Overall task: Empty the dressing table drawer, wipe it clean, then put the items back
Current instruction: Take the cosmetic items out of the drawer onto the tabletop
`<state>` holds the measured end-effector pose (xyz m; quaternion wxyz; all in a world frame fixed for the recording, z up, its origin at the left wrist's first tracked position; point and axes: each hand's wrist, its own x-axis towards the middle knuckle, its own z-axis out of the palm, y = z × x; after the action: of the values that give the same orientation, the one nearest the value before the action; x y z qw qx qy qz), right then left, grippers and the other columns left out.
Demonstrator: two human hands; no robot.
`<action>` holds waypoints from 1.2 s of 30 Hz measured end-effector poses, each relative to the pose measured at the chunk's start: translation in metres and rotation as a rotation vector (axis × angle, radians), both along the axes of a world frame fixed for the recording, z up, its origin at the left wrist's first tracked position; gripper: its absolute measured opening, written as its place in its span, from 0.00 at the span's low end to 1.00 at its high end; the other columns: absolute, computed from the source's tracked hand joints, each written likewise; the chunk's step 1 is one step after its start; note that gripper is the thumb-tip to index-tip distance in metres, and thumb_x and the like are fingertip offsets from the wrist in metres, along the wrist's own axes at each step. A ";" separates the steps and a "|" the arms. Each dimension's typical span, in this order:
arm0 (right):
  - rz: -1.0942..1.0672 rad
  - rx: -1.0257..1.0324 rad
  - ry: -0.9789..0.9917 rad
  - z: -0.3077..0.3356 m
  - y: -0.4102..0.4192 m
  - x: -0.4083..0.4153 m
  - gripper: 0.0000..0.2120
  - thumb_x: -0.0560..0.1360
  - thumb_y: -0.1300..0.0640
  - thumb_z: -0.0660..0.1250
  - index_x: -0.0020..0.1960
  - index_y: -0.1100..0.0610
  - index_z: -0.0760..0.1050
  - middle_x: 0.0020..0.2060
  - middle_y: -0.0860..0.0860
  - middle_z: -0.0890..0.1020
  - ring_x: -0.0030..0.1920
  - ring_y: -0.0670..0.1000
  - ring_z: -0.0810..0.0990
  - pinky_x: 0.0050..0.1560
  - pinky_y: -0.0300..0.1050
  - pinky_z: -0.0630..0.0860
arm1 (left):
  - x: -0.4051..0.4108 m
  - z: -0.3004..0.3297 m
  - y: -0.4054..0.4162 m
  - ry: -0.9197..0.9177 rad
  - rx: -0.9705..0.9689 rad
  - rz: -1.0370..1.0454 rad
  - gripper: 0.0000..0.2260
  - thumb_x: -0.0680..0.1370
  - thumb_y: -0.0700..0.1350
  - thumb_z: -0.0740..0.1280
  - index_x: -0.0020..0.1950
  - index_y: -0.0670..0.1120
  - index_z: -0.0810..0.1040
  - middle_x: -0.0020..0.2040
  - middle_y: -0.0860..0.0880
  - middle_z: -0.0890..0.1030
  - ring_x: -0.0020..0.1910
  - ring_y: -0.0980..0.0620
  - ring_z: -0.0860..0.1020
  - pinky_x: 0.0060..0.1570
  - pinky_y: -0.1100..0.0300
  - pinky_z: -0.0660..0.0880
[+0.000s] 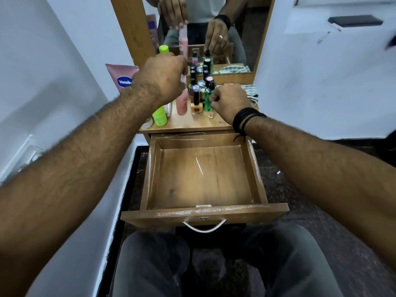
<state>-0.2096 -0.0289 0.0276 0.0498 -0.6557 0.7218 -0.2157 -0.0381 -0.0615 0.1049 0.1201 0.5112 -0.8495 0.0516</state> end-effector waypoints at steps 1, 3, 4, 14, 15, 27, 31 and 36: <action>0.001 -0.001 0.004 0.000 -0.001 0.002 0.09 0.77 0.60 0.66 0.51 0.52 0.84 0.50 0.54 0.85 0.55 0.56 0.80 0.54 0.47 0.76 | -0.001 0.000 -0.002 -0.023 0.002 0.014 0.14 0.78 0.44 0.70 0.63 0.47 0.79 0.59 0.43 0.79 0.57 0.40 0.77 0.50 0.50 0.74; 0.004 -0.002 0.014 0.000 -0.002 0.005 0.10 0.76 0.61 0.65 0.52 0.52 0.84 0.50 0.55 0.85 0.53 0.57 0.81 0.53 0.47 0.77 | -0.003 -0.004 -0.003 -0.063 0.010 0.033 0.14 0.78 0.43 0.71 0.63 0.45 0.79 0.58 0.42 0.79 0.56 0.39 0.78 0.48 0.50 0.74; 0.006 0.000 0.014 0.000 -0.003 0.006 0.10 0.76 0.61 0.66 0.52 0.52 0.84 0.50 0.55 0.85 0.53 0.57 0.81 0.53 0.47 0.78 | -0.004 -0.007 -0.003 -0.075 0.017 0.040 0.14 0.78 0.42 0.71 0.63 0.45 0.79 0.58 0.41 0.79 0.55 0.39 0.78 0.47 0.50 0.74; 0.045 0.012 0.056 -0.001 -0.007 0.011 0.13 0.78 0.63 0.64 0.59 0.55 0.81 0.55 0.56 0.83 0.58 0.58 0.79 0.57 0.47 0.75 | -0.003 -0.024 -0.012 -0.064 0.080 0.087 0.16 0.78 0.41 0.71 0.66 0.45 0.76 0.60 0.41 0.79 0.58 0.39 0.78 0.54 0.45 0.79; 0.047 0.009 0.062 -0.001 -0.008 0.011 0.13 0.78 0.63 0.64 0.60 0.55 0.81 0.55 0.56 0.83 0.58 0.58 0.79 0.56 0.47 0.75 | -0.003 -0.024 -0.013 -0.060 0.074 0.088 0.16 0.78 0.41 0.71 0.66 0.45 0.76 0.60 0.41 0.79 0.58 0.39 0.78 0.54 0.45 0.79; 0.067 0.001 0.077 -0.002 -0.005 0.009 0.13 0.78 0.61 0.65 0.61 0.54 0.80 0.57 0.56 0.82 0.59 0.58 0.78 0.56 0.47 0.74 | 0.001 -0.030 -0.017 -0.087 0.036 0.105 0.17 0.77 0.43 0.71 0.66 0.45 0.76 0.60 0.41 0.79 0.57 0.38 0.78 0.54 0.41 0.79; 0.071 0.005 0.084 -0.002 -0.004 0.007 0.13 0.78 0.60 0.65 0.60 0.54 0.79 0.56 0.56 0.82 0.58 0.58 0.78 0.56 0.49 0.75 | 0.000 -0.028 -0.014 -0.097 0.048 0.102 0.18 0.78 0.43 0.71 0.67 0.45 0.76 0.61 0.41 0.79 0.57 0.38 0.78 0.54 0.41 0.80; 0.089 0.000 0.105 -0.003 0.000 0.003 0.10 0.77 0.58 0.66 0.58 0.54 0.79 0.55 0.55 0.81 0.57 0.58 0.78 0.55 0.51 0.75 | 0.001 -0.030 -0.012 -0.107 0.036 0.093 0.18 0.78 0.44 0.71 0.67 0.44 0.76 0.60 0.41 0.79 0.57 0.39 0.79 0.54 0.42 0.80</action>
<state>-0.2063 -0.0294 0.0241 0.0216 -0.6977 0.6934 -0.1785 -0.0372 -0.0730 0.0749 0.0626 0.5485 -0.8310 0.0690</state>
